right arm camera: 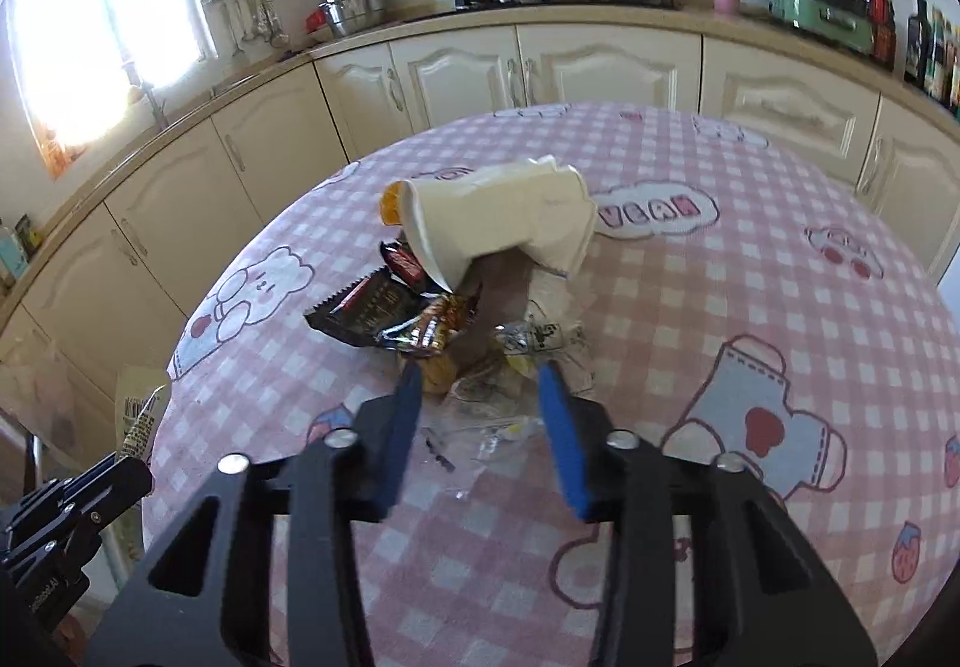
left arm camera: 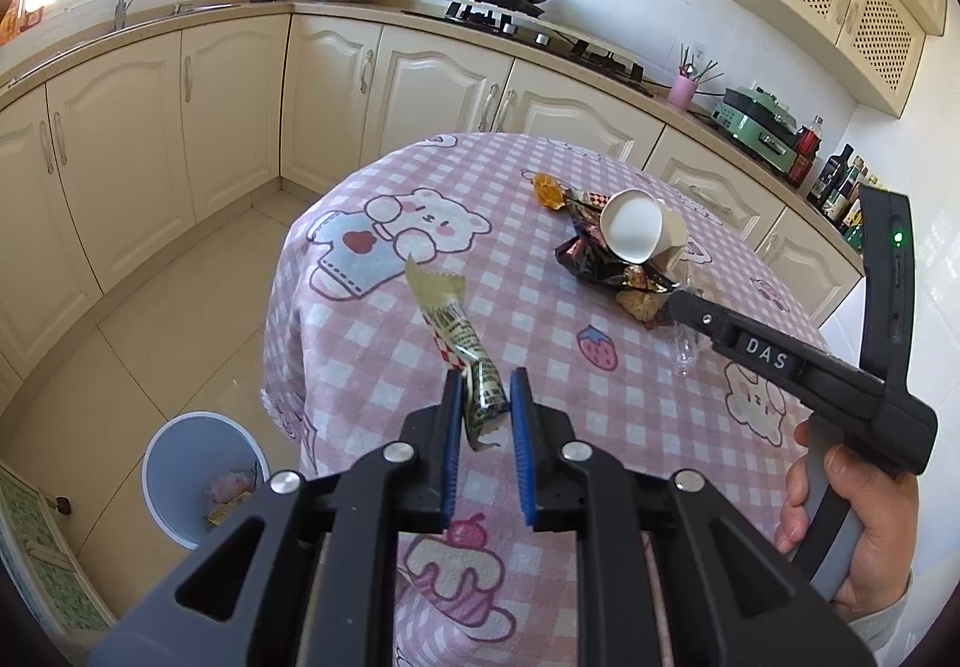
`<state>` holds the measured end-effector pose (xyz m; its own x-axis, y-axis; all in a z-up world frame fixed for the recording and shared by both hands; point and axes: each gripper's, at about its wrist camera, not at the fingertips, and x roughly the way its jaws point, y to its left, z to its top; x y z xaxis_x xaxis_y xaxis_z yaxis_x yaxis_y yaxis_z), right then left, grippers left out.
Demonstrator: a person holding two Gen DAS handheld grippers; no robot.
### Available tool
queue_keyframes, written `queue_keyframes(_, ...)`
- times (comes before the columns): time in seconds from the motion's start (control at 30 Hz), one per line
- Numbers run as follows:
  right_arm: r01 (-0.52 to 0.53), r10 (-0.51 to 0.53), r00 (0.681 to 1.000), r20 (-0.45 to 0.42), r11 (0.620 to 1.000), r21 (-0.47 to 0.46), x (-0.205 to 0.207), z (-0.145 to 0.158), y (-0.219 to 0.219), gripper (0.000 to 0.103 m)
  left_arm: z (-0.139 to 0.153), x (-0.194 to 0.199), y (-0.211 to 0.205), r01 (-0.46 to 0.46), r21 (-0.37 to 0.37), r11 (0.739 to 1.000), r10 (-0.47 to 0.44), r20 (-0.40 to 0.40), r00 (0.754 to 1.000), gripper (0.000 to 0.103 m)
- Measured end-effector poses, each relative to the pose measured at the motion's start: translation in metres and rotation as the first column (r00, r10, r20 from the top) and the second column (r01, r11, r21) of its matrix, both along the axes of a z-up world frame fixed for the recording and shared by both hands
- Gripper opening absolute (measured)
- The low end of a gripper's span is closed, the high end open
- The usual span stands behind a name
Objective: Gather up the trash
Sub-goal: 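Grasp the striped snack stick with the left tool while the right tool grasps the clear plastic bag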
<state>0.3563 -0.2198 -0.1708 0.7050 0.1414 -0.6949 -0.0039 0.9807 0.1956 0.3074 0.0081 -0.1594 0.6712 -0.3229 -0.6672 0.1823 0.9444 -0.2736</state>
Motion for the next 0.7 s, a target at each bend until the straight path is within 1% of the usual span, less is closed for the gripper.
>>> queue_keyframes(0.03, -0.001, 0.001, 1.0, 0.0, 1.0, 0.019, 0.0, 0.0, -0.004, 0.026, 0.0, 0.0, 0.0, -0.002, -0.002, 1.0, 0.002, 0.0, 1.0, 0.015)
queue_keyframes(0.2, 0.0, 0.0, 1.0, 0.008, 1.0, -0.014, -0.012, 0.003, -0.01, 0.025, 0.001, -0.002, 0.002, 0.004, -0.013, 1.0, -0.004, 0.006, 1.0, 0.015)
queue_keyframes(0.23, 0.003, -0.003, 1.0, 0.019, 1.0, -0.016, -0.017, 0.005, -0.011, 0.022, 0.003, -0.004, 0.002, 0.005, -0.016, 1.0, -0.005, 0.01, 1.0, 0.015)
queue_keyframes(0.27, 0.005, -0.004, 1.0, 0.027, 1.0, -0.019, -0.021, 0.007, -0.012, 0.0, 0.004, -0.005, 0.002, 0.007, -0.016, 1.0, -0.007, 0.014, 1.0, 0.015)
queue_keyframes(0.37, -0.012, 0.013, 0.998, 0.057, 1.0, -0.02, -0.037, 0.017, -0.008, 0.0, 0.01, -0.012, 0.002, 0.011, -0.021, 1.0, -0.01, 0.031, 0.999, 0.015)
queue_keyframes(0.5, -0.036, 0.04, 0.995, 0.09, 0.999, -0.039, -0.049, 0.028, 0.005, 0.0, 0.015, -0.018, 0.009, 0.004, -0.031, 0.999, -0.002, 0.044, 0.999, 0.015)
queue_keyframes(0.57, -0.027, 0.031, 0.996, 0.081, 0.999, -0.047, -0.05, 0.029, 0.005, 0.0, 0.017, -0.021, 0.013, 0.001, -0.032, 0.999, 0.0, 0.049, 0.999, 0.015)
queue_keyframes(0.6, -0.012, 0.015, 0.997, 0.076, 0.999, -0.044, -0.05, 0.028, 0.004, 0.005, 0.018, -0.023, 0.015, -0.001, -0.035, 0.999, 0.003, 0.05, 0.999, 0.015)
queue_keyframes(0.63, 0.017, -0.014, 0.997, 0.076, 0.999, -0.033, -0.049, 0.026, 0.001, 0.012, 0.018, -0.023, 0.016, -0.003, -0.037, 0.999, 0.005, 0.051, 0.999, 0.015)
queue_keyframes(0.67, 0.044, -0.041, 0.997, 0.073, 0.998, -0.034, -0.047, 0.024, 0.0, 0.039, 0.018, -0.023, 0.018, -0.005, -0.04, 0.999, 0.007, 0.049, 0.999, 0.015)
queue_keyframes(0.7, 0.07, -0.067, 0.996, 0.066, 0.997, -0.043, -0.045, 0.021, 0.0, 0.062, 0.017, -0.024, 0.018, -0.007, -0.039, 0.999, 0.008, 0.049, 0.999, 0.015)
